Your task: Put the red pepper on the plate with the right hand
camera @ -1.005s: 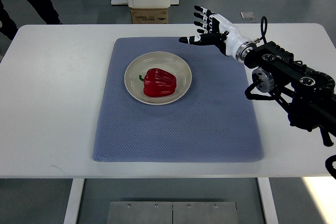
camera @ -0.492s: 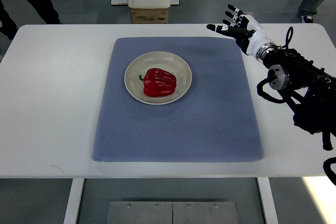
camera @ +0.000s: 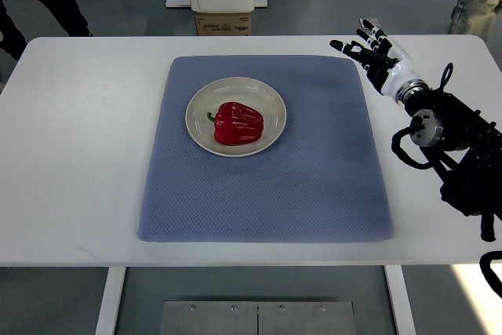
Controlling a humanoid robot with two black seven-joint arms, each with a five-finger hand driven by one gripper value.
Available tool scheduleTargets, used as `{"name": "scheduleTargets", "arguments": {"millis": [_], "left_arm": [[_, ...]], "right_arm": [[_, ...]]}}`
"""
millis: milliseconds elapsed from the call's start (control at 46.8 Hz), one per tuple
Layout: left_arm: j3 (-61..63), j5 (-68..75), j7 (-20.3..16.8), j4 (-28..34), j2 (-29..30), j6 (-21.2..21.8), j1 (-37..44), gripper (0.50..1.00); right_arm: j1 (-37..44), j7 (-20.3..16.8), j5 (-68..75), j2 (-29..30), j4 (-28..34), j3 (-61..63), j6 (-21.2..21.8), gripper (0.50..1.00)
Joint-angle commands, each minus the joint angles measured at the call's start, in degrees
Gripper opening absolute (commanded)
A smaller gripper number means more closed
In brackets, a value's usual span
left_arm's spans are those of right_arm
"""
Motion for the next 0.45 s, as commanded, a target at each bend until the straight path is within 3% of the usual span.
{"name": "scheduleTargets", "arguments": {"millis": [0,428], "left_arm": [[0.0,0.0,0.0,0.0,0.0,0.0,0.0,1.000],[0.0,0.0,0.0,0.0,0.0,0.0,0.0,1.000]], "right_arm": [[-0.7,0.0,0.0,0.1,0.0,0.8,0.0,1.000],[-1.7,0.1,-0.1,0.4,0.2,2.0,0.0,1.000]]}}
